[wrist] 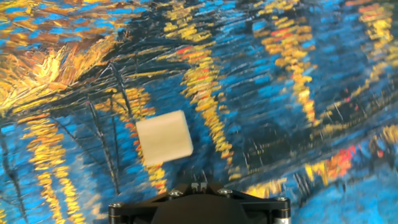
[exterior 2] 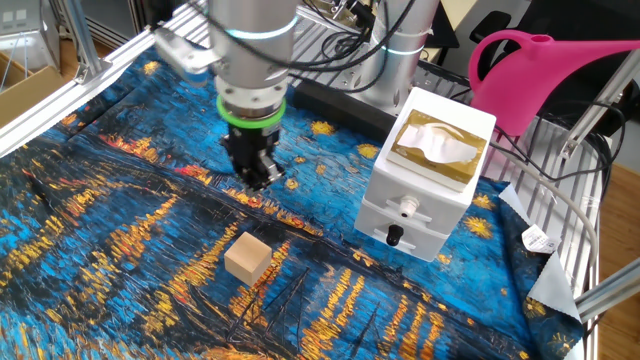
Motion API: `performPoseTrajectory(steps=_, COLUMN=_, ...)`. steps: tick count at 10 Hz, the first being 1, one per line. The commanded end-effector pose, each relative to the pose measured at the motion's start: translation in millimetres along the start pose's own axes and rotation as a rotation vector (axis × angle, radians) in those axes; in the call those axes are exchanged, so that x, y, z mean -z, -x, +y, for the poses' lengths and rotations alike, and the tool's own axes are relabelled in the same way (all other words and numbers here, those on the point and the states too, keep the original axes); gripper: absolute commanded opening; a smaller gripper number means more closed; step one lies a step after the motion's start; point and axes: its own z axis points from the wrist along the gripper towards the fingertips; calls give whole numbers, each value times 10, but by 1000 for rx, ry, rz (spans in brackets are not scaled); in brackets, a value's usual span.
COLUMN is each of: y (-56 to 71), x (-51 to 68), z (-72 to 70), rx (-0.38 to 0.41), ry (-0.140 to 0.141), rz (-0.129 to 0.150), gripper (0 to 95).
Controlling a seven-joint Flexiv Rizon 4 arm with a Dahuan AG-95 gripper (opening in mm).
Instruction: Approach and touch the side of the small block
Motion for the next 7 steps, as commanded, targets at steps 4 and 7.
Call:
performPoseTrajectory(steps=4, y=175, x=-136, z=-85, rx=33, ry=2, rz=-2, gripper=0)
performPoseTrajectory(steps=7, y=216, x=-266, z=-82, rx=41, ry=3, rz=-4, gripper=0)
